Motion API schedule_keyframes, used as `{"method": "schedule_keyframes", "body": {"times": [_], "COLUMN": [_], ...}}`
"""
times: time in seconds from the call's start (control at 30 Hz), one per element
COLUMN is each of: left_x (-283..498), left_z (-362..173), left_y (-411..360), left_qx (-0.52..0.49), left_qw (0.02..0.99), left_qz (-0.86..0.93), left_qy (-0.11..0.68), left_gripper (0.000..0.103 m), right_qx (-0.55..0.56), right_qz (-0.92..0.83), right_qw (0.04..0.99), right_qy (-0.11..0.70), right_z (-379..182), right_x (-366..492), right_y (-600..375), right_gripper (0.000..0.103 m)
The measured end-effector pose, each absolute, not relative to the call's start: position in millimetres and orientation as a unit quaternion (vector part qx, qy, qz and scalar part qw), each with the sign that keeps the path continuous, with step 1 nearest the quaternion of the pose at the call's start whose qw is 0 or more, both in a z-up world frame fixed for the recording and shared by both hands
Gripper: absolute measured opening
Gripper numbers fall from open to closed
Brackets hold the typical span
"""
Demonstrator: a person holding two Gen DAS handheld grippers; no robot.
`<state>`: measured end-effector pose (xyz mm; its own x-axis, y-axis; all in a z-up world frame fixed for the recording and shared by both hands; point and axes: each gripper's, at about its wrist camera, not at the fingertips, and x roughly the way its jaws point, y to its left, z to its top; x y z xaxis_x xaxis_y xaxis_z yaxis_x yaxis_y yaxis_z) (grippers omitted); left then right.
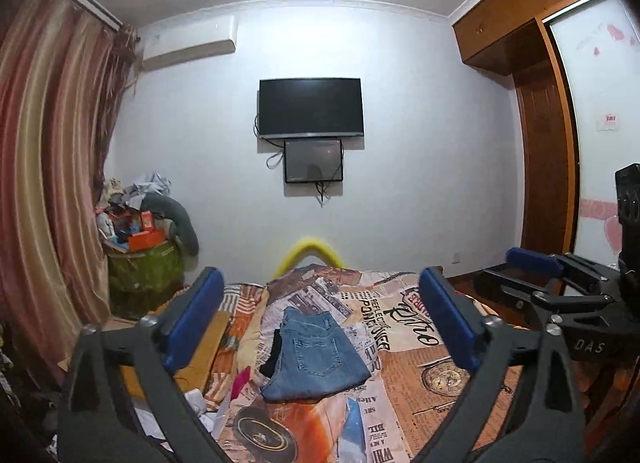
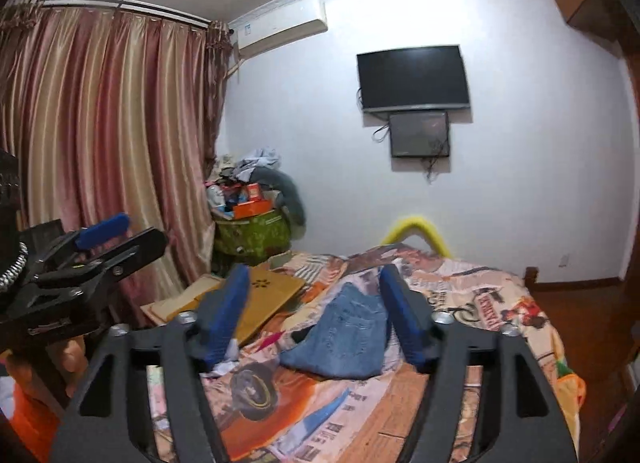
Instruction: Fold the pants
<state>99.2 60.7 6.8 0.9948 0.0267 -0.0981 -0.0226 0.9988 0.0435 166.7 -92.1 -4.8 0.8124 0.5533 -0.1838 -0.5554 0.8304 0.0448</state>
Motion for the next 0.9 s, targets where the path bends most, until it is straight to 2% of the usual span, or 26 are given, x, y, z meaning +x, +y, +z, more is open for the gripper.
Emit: {"method": "schedule_keyframes", "body": {"times": [0.13, 0.2, 0.9], "left_x": [93.8, 93.5, 99.3], "left_z": [2.8, 0.0, -15.1], "left_y": [62.4, 65.2, 62.0], "left_qx": [0.018, 0.007, 0.002], "left_qw": [0.998, 0.998, 0.997], "left_qz": [0.016, 0.013, 0.006], "left_qy": [0.051, 0.055, 0.076], "left_gripper": [0.102, 0.102, 0.102], "right_qx": [-0.027, -0.024, 0.010], "right_qz": [0.260, 0.255, 0.260], "right_qw": [0.961, 0.963, 0.960], "right_qy": [0.085, 0.079, 0.100], "right_z": [-3.8, -3.6, -18.4], "right_x": [160.4, 155.4, 150.2], "right_y": [-89.5, -91.4, -103.7], "right_gripper": [0.097, 0.103, 0.103]}}
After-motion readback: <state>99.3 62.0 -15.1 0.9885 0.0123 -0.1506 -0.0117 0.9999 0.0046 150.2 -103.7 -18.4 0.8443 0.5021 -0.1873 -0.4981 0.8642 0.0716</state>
